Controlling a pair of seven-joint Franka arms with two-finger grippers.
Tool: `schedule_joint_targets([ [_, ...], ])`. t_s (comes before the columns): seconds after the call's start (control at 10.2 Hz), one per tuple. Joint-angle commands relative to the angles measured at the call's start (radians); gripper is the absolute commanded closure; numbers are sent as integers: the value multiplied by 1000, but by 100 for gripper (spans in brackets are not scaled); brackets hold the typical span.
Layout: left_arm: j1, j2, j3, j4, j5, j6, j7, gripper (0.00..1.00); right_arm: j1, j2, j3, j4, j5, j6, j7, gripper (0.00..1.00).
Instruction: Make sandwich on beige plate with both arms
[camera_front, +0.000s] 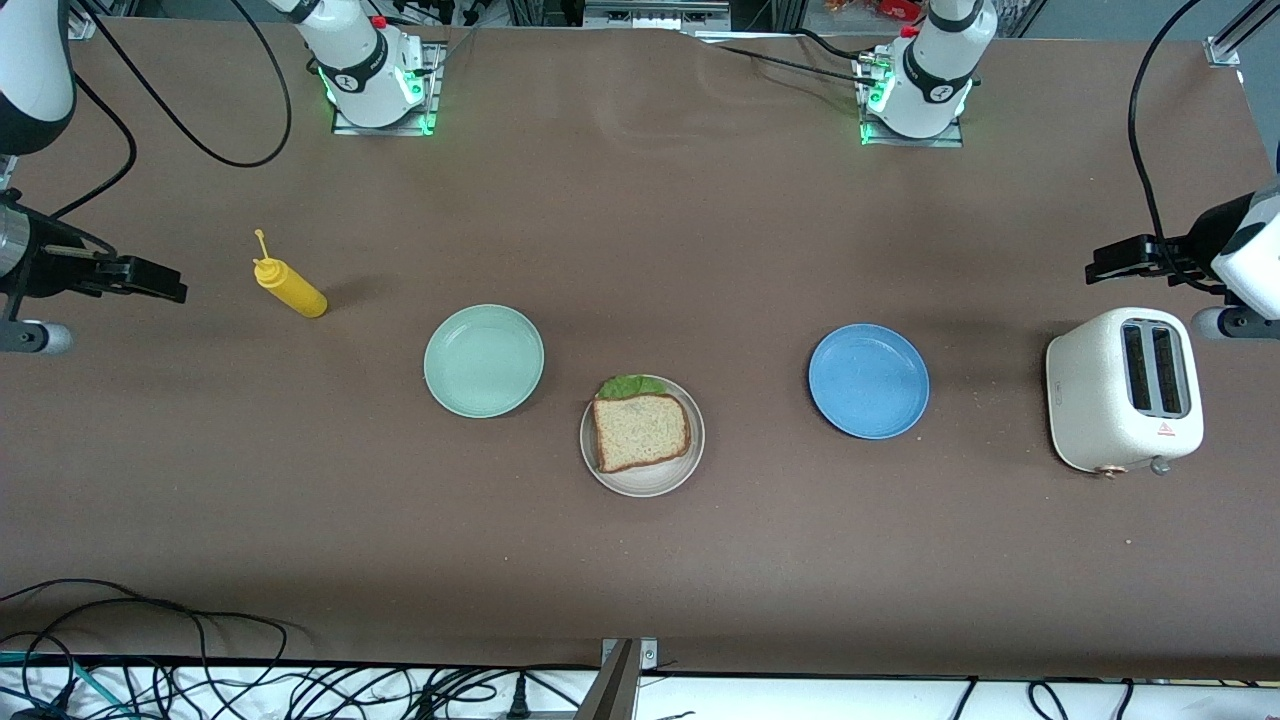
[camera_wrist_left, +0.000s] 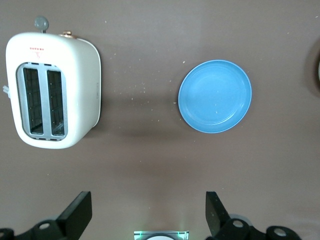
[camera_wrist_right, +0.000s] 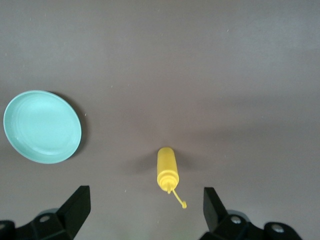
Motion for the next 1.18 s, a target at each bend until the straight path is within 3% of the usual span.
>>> schedule_joint_targets([
  [0.0, 10, -85, -27, -54, 39, 35, -1, 0, -78, -91, 85, -129, -8, 101, 10, 1],
  [0.1, 13, -87, -31, -57, 41, 41, -1, 0, -105, -88, 111, -130, -2, 99, 11, 10],
  [0.2, 26, -84, -47, -71, 41, 70, -9, 0, -119, -80, 125, -130, 2, 89, 25, 10],
  [0.29, 53, -91, -78, -118, 39, 112, 0, 0, -133, -75, 151, -127, 2, 67, 84, 0],
  [0.49, 56, -91, -92, -125, 39, 136, 2, 0, -139, -72, 197, -123, -2, 63, 146, 0],
  [1.08, 84, -61, -92, -82, 45, 134, 3, 0, -141, -65, 201, -118, 33, 74, 149, 0],
])
